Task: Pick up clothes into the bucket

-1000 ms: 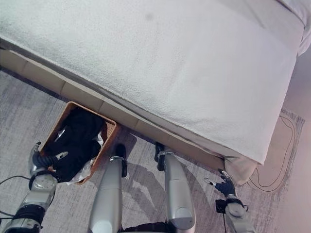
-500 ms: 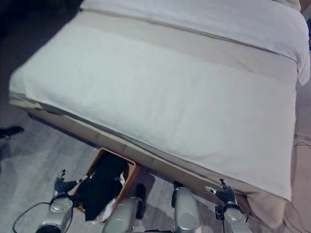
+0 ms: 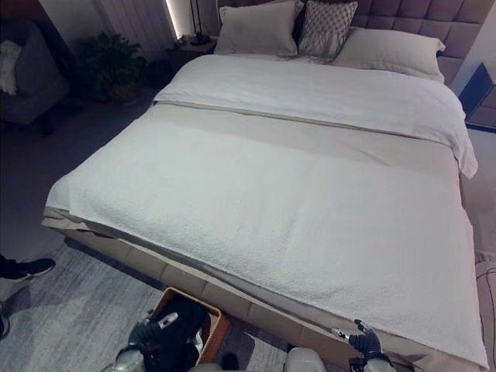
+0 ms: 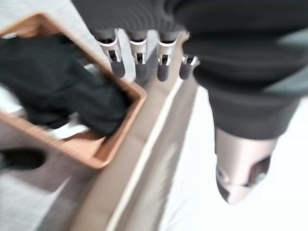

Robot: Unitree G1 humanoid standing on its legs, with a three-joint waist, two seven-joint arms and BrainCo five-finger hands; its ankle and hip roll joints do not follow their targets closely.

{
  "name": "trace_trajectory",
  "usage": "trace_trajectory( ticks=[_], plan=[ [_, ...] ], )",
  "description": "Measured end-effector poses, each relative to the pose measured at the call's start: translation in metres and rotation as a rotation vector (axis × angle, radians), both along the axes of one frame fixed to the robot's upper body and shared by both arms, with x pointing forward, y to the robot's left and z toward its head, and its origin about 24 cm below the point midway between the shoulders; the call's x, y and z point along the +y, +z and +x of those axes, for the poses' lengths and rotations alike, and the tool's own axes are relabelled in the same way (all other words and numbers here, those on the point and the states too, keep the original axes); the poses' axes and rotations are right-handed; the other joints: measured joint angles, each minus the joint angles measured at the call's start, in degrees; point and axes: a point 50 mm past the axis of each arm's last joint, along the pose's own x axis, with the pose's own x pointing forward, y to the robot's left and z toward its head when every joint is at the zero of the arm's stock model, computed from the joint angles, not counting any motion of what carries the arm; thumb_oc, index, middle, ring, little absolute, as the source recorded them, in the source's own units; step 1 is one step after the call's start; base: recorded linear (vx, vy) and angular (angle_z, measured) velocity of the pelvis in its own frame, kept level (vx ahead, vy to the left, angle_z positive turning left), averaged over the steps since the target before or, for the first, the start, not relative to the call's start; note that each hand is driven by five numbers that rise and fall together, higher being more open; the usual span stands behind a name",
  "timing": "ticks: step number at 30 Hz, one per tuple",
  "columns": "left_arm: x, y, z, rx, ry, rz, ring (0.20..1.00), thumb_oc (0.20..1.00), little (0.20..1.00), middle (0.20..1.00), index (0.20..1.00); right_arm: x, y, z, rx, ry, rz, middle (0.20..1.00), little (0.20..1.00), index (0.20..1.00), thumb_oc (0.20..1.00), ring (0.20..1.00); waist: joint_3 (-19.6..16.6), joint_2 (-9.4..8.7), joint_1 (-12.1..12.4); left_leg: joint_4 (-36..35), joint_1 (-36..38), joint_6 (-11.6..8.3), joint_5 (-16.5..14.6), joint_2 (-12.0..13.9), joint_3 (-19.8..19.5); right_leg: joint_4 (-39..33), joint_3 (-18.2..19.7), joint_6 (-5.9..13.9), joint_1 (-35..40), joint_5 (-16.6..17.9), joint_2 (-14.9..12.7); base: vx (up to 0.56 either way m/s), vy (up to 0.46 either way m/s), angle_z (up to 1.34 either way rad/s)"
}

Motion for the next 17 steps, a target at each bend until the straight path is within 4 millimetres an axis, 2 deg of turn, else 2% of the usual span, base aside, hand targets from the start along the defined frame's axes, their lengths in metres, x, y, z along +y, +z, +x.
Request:
trace_trajectory(
  ticks=[5, 9, 12, 17],
  plan=[
    [-0.009, -0.011, -0.021, 0.122, -0.088, 0.012, 1.0, 1.0, 1.0, 1.0, 1.0, 0.009, -0.004, -0.002, 0.021, 0.034, 0.013, 1.0, 1.0, 1.0, 1.0, 1.0, -1.2, -0.35, 0.1, -0.3, 0.1, 0.03, 0.0, 0.2, -0.1, 0.5, 0.0, -0.09, 0.0, 0.0, 0.2, 0.01, -0.026, 0.01],
    [-0.011, -0.011, -0.023, 0.147, -0.198, 0.053, 1.0, 1.0, 1.0, 1.0, 1.0, 0.017, -0.007, -0.004, 0.052, 0.096, 0.015, 1.0, 1.0, 1.0, 1.0, 1.0, -1.5, -0.57, 0.3, -0.8, 0.1, 0.4, -0.2, 0.3, -0.3, 1.0, -0.2, -0.12, 0.1, 0.0, 0.3, -0.01, -0.006, 0.02],
    [-0.011, -0.011, -0.023, 0.15, -0.206, 0.052, 1.0, 1.0, 1.0, 1.0, 1.0, 0.024, -0.01, -0.004, 0.057, 0.103, 0.038, 1.0, 1.0, 1.0, 1.0, 1.0, -2.0, -0.72, 0.3, -1.0, 0.1, 0.53, -0.2, 0.4, -0.5, 1.1, -0.4, -0.14, 0.1, 0.0, 0.3, -0.01, -0.002, 0.02],
    [-0.012, -0.012, -0.023, 0.156, -0.252, 0.07, 1.0, 1.0, 1.0, 1.0, 1.0, 0.024, -0.011, -0.008, 0.084, 0.124, 0.03, 1.0, 1.0, 1.0, 1.0, 1.0, -2.2, -0.66, 0.3, -1.0, 0.4, 0.7, 0.0, 0.4, -0.8, 1.1, -0.5, -0.15, 0.4, 0.0, 0.3, 0.0, 0.0, 0.0]
  ],
)
